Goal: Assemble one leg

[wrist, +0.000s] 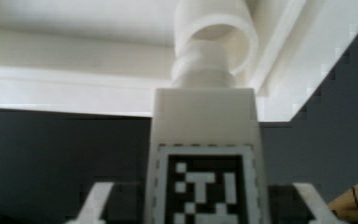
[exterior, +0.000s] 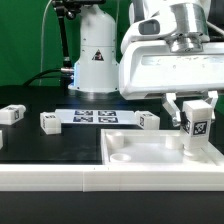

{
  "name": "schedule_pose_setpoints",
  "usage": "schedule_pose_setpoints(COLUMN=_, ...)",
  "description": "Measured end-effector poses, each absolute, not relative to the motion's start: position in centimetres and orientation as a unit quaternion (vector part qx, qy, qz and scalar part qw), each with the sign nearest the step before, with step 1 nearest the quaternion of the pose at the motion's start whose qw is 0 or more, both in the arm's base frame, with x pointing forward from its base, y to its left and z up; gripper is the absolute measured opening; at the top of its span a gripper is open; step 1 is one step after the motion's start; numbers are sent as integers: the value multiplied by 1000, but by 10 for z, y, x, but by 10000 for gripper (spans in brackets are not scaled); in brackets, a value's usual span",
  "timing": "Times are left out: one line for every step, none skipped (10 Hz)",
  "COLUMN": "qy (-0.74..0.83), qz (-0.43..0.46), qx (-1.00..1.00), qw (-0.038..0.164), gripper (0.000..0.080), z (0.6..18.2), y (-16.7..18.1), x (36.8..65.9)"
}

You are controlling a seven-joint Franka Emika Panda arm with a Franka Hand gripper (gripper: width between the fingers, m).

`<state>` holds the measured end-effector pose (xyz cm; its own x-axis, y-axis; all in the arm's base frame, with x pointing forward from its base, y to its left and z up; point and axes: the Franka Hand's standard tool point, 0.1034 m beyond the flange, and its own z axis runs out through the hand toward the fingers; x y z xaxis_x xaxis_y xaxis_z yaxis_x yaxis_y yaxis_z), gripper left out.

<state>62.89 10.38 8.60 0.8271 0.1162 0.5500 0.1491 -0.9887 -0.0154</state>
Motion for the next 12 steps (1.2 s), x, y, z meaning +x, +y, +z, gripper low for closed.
schedule_pose_setpoints(qy=-69, qz=-291, qx=-954, qw=28, gripper=292, z=86, y=104, x=629)
schedule_pose_setpoints(qy=-70, qz=-300, qx=-951, qw=28, gripper=292, z=85, y=106, x=629)
schedule_pose_setpoints(qy=-71, qz=-310, qx=-948, qw=26, gripper=292, z=85, y=107, x=628)
schedule_pose_setpoints(qy=-72, qz=-311, qx=-947, qw=26, gripper=292, z=84, y=109, x=626)
schedule_pose_setpoints(qy=-74, qz=-309, qx=-948, qw=27, gripper=292, z=83, y=112, x=624)
schedule_pose_setpoints(qy=-76, qz=-303, qx=-950, qw=28, gripper=292, z=84, y=113, x=620)
schedule_pose_setpoints(qy=-77, qz=-300, qx=-950, qw=28, gripper=292, z=86, y=114, x=617)
schedule_pose_setpoints(qy=-79, qz=-298, qx=-951, qw=28, gripper=292, z=86, y=115, x=613)
schedule_pose_setpoints(qy=-80, qz=-295, qx=-952, qw=28, gripper=292, z=83, y=116, x=611)
schedule_pose_setpoints(qy=-80, qz=-297, qx=-951, qw=28, gripper=292, z=83, y=115, x=610)
schedule_pose_setpoints(qy=-80, qz=-297, qx=-951, qw=28, gripper=292, z=83, y=115, x=610)
schedule_pose_setpoints(qy=-80, qz=-297, qx=-951, qw=28, gripper=292, z=83, y=115, x=610)
